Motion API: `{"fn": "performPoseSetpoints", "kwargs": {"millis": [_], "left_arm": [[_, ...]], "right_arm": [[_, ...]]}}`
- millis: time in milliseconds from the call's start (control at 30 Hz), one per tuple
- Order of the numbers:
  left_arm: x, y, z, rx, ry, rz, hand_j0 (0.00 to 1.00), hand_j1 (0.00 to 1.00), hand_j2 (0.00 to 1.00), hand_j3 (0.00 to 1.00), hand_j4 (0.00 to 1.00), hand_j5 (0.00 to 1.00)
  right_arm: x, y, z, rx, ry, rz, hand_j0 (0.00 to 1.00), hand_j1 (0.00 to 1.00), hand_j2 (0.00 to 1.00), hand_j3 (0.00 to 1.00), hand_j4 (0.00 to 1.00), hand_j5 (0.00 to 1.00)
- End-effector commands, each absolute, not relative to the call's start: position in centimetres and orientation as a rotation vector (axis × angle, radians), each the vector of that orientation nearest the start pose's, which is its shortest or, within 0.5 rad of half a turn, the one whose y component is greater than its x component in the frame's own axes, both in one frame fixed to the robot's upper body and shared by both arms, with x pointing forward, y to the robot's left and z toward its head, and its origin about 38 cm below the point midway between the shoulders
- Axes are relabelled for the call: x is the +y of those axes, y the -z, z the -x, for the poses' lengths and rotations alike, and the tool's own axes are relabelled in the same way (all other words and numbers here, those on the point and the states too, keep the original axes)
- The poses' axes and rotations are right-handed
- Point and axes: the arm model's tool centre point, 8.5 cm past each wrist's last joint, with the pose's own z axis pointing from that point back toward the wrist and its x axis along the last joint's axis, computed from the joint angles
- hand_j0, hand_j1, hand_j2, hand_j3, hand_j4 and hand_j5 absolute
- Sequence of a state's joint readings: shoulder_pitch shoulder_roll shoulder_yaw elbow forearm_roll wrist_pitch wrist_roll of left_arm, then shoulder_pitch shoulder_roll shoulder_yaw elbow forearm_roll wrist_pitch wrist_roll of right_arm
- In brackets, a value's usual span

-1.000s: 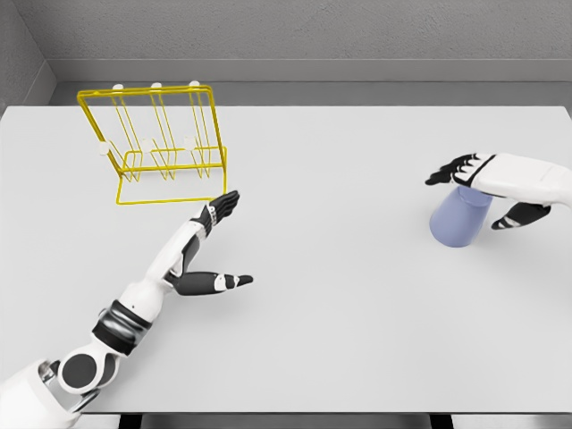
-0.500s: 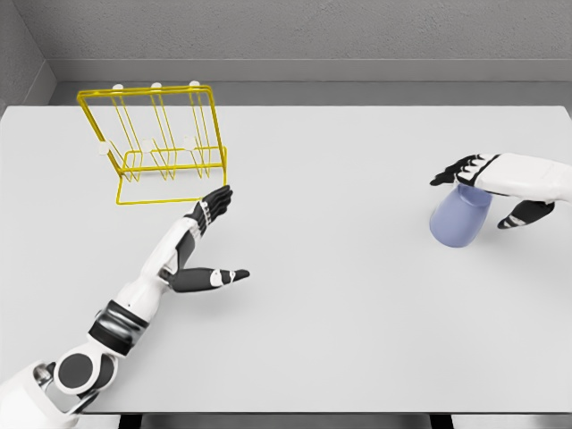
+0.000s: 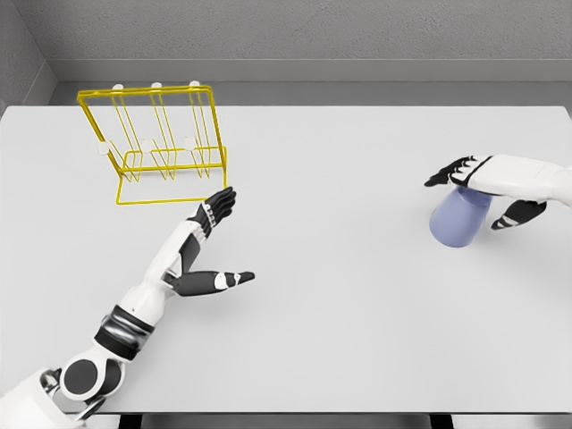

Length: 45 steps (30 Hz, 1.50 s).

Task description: Place the cup on the cup holder with both arms

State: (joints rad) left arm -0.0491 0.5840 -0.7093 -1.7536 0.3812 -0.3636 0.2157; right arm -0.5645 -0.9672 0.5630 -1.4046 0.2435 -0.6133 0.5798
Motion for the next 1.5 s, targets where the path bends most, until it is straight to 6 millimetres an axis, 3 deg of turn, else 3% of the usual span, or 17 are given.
{"fn": "performPoseSetpoints", "kwargs": {"millis": [0, 333, 967, 1467], "left_arm": [[19.4, -9.0, -30.3, -1.734, 0.477, 0.358, 1.00, 1.00, 1.00, 1.00, 1.00, 1.00], [19.4, -8.8, -30.1, -1.728, 0.472, 0.357, 1.00, 1.00, 1.00, 1.00, 1.00, 1.00], [19.7, -8.8, -30.0, -1.729, 0.439, 0.344, 1.00, 1.00, 1.00, 1.00, 1.00, 1.00], [19.9, -8.5, -29.8, -1.724, 0.417, 0.337, 1.00, 1.00, 1.00, 1.00, 1.00, 1.00]], "right_arm": [[-37.4, -21.4, -41.6, -1.283, -1.980, 0.345, 1.00, 1.00, 1.00, 1.00, 1.00, 1.00], [-38.2, -20.8, -42.1, -1.274, -1.945, 0.340, 1.00, 1.00, 1.00, 1.00, 1.00, 1.00], [-36.7, -19.6, -42.1, -1.292, -1.946, 0.288, 1.00, 1.00, 1.00, 1.00, 1.00, 1.00], [-37.3, -19.0, -42.3, -1.262, -1.934, 0.286, 1.00, 1.00, 1.00, 1.00, 1.00, 1.00]]}}
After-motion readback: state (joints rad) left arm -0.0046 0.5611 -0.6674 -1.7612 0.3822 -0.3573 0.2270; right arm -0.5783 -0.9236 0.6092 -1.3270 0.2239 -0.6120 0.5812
